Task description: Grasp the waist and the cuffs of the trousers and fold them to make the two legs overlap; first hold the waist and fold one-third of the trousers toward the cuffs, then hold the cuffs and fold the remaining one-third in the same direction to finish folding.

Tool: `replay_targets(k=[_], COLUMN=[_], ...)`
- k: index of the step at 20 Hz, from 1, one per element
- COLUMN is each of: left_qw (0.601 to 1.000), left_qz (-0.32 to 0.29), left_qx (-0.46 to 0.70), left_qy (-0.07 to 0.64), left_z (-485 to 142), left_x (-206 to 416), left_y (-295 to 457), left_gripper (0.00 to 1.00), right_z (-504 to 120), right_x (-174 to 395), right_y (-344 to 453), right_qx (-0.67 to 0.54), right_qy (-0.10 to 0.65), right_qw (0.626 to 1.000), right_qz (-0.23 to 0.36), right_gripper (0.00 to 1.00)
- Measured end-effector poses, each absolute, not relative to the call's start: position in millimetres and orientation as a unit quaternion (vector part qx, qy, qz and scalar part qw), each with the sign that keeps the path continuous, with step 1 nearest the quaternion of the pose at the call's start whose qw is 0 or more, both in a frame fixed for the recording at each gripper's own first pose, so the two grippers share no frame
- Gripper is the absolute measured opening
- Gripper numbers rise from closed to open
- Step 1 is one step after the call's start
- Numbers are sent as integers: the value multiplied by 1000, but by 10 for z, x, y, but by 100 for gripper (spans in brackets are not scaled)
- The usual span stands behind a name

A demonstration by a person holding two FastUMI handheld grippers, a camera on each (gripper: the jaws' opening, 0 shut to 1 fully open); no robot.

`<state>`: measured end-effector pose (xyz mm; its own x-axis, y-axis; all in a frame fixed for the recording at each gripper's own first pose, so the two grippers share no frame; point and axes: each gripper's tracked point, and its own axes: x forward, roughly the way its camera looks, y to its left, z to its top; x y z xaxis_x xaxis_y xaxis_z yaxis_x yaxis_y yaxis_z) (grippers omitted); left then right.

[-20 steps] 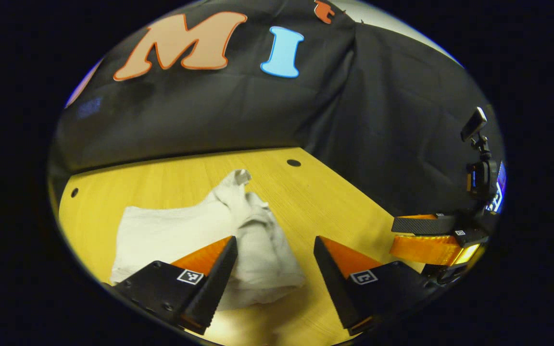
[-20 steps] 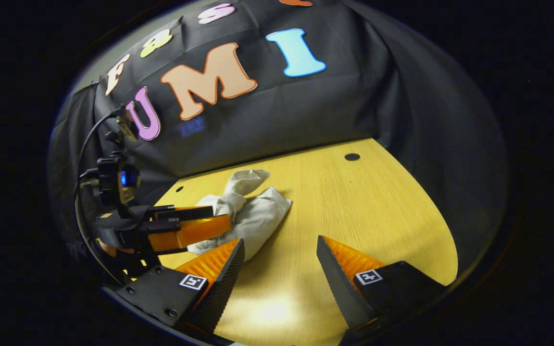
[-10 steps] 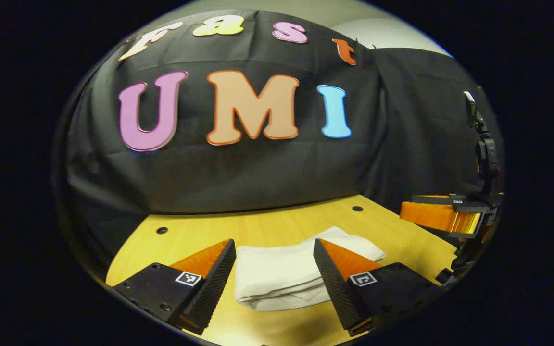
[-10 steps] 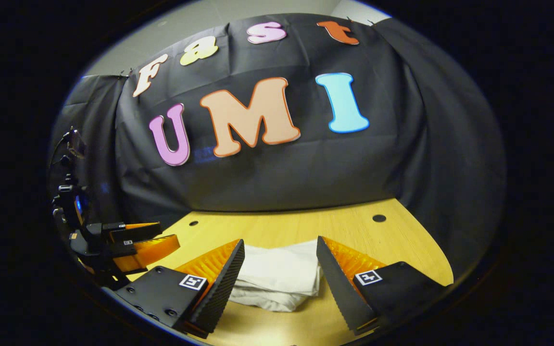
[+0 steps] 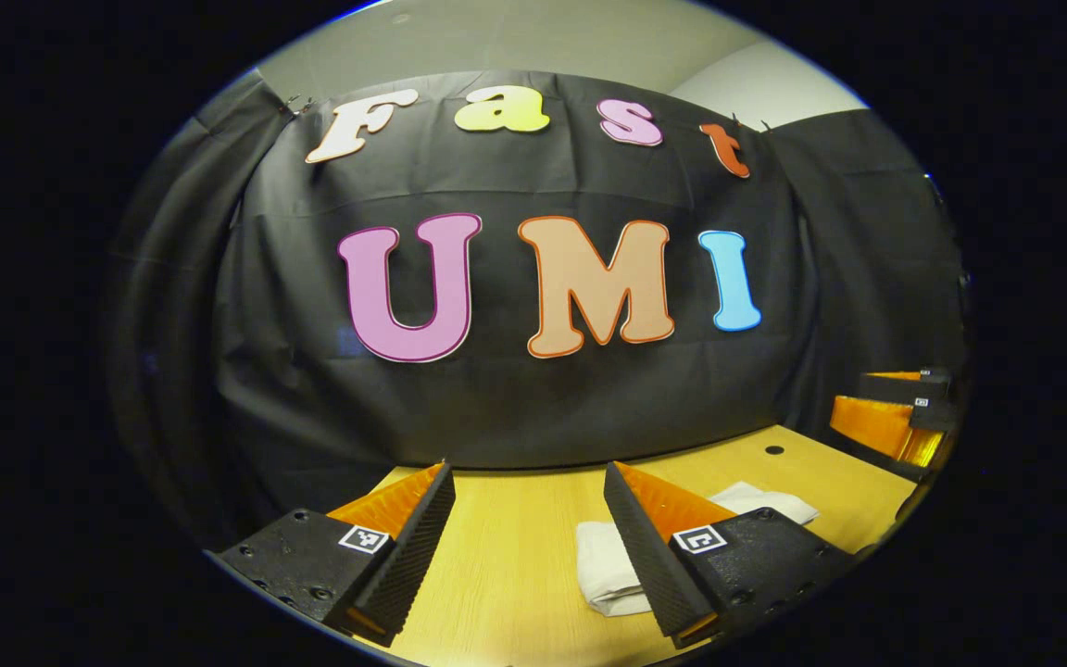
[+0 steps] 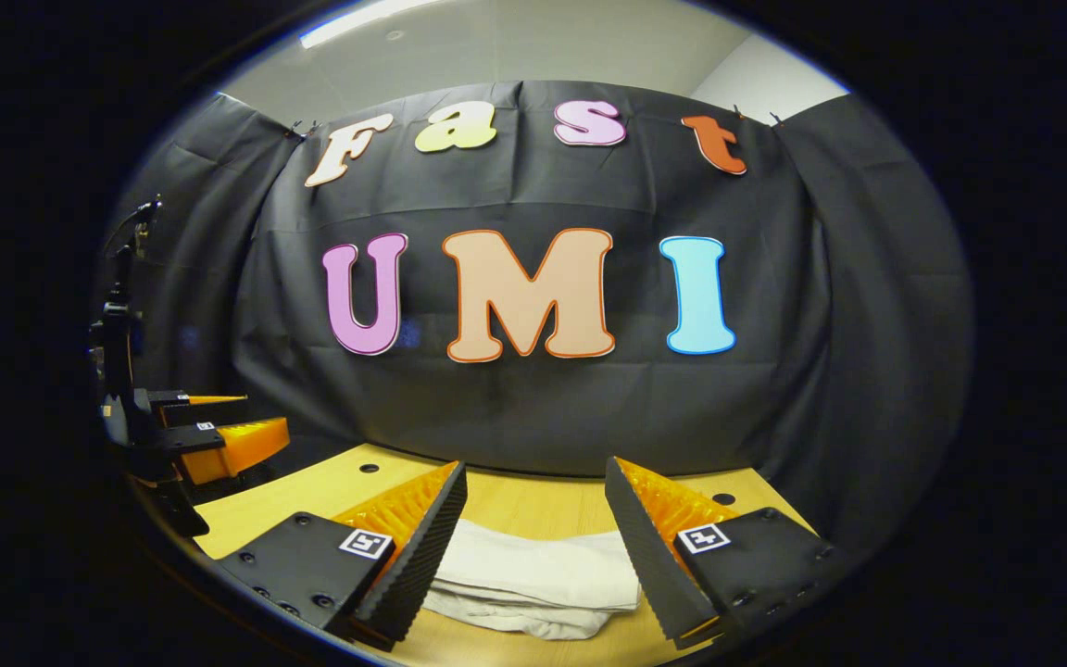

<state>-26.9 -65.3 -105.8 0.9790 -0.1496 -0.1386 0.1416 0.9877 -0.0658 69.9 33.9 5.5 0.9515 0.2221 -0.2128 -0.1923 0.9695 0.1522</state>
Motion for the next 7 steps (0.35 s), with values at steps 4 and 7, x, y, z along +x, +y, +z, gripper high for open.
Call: replay_targets(k=[4, 7], left_qw=[995, 996], left_qz=[-66, -60], left_qx=[-29, -31], left_qy=[70, 65], left_z=[-1074, -1038], left_x=[-288, -306], left_y=[-586, -515], left_gripper=[93, 94], right_z=[99, 159], right_x=[704, 712], right_y=[328, 315], right_qx=[63, 69], right_qy=[113, 108], right_qw=[987, 988], right_qz=[94, 81], right_gripper=[98, 98])
